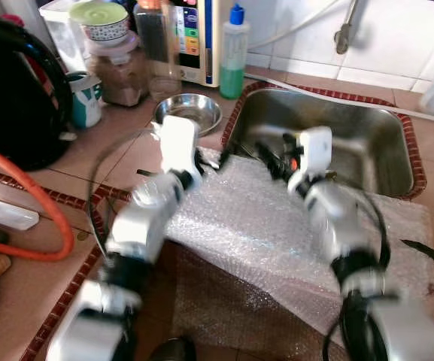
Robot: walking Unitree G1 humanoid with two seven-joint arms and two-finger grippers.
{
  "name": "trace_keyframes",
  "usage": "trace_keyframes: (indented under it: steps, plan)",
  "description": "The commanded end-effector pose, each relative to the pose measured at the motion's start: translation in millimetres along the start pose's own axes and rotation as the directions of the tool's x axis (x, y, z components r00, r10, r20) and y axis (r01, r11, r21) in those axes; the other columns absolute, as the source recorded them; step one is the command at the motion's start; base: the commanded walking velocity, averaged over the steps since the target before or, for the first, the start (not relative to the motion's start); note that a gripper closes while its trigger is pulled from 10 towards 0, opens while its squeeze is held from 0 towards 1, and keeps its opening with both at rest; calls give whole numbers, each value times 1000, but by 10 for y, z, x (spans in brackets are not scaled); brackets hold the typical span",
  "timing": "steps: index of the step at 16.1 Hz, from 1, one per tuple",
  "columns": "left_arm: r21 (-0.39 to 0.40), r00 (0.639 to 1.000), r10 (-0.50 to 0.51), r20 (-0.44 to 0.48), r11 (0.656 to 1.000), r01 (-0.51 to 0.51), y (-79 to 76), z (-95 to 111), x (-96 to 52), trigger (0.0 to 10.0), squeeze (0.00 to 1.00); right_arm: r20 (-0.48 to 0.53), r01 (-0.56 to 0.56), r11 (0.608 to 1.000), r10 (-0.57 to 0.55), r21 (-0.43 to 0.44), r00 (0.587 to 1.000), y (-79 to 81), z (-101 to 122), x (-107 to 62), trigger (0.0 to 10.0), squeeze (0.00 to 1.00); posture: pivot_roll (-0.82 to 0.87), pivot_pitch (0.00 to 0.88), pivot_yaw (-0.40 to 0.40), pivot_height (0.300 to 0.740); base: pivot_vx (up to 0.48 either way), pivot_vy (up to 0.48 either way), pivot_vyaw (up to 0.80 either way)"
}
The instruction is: Kitchen organization
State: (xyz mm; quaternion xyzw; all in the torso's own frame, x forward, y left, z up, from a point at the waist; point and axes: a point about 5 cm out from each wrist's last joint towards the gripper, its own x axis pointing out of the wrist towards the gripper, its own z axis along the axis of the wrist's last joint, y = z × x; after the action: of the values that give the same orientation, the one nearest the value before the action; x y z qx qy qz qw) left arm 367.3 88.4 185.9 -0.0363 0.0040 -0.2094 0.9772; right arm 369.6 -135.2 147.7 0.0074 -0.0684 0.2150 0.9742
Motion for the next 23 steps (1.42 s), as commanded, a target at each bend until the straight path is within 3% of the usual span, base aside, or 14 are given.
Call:
trace_keyframes:
  steps: [1,4,5,6,8,12,15,18,20,21,22,23]
  plan:
    - [32,999,43,-2,999,-43,72,7,33,10000,1000,43,-16,1000,16,4,999,25,102,-8,10000,1000,46,104,50,740,0,0,0]
    - [155,963,270,6,951,-268,539,142,120,10000,1000,74,-100,994,97,38,993,343,150,-314,10000,1000,10,107,58,740,0,0,0]
    - [172,936,351,-23,924,-342,674,123,105,10000,0,73,-130,990,126,50,989,427,178,-378,10000,1000,-13,107,60,740,0,0,0]
    - [176,901,431,-56,892,-416,806,89,71,10000,0,73,-140,987,135,73,988,485,205,-425,10000,1000,-20,107,61,740,0,0,0]
    - [188,868,491,-73,861,-472,946,94,41,10000,0,51,-142,986,138,83,989,575,246,-525,10000,1000,-36,104,62,740,0,0,0]
    - [136,828,553,-95,831,-540,1097,181,14,10000,0,10,-157,981,157,117,988,785,251,-667,10000,1000,-59,107,72,740,0,0,0]
    - [29,833,551,-51,835,-550,1098,329,54,10000,0,-12,-152,979,155,133,988,856,265,-713,10000,1000,-63,110,75,740,0,0,0]
    - [13,844,533,-67,846,-533,1038,318,94,10000,0,-23,-152,978,156,142,987,895,285,-740,10000,1000,-77,116,78,740,0,0,0]
    - [7,869,484,-104,874,-486,892,216,158,10000,0,-23,-151,978,156,144,987,904,317,-739,10000,1000,-81,117,77,740,0,0,0]
    - [-9,886,450,-107,891,-454,809,192,197,10000,0,-24,-146,978,151,148,988,900,329,-735,10000,961,-83,116,75,740,0,0,0]
    - [-39,893,435,-115,897,-441,751,171,222,10000,0,-27,-140,978,146,152,989,893,334,-728,10000,808,-83,116,75,740,0,0,0]
    - [-30,900,421,-111,904,-427,714,166,238,10000,0,-29,-139,978,145,152,989,891,339,-724,10000,808,-83,116,75,740,0,0,-800]
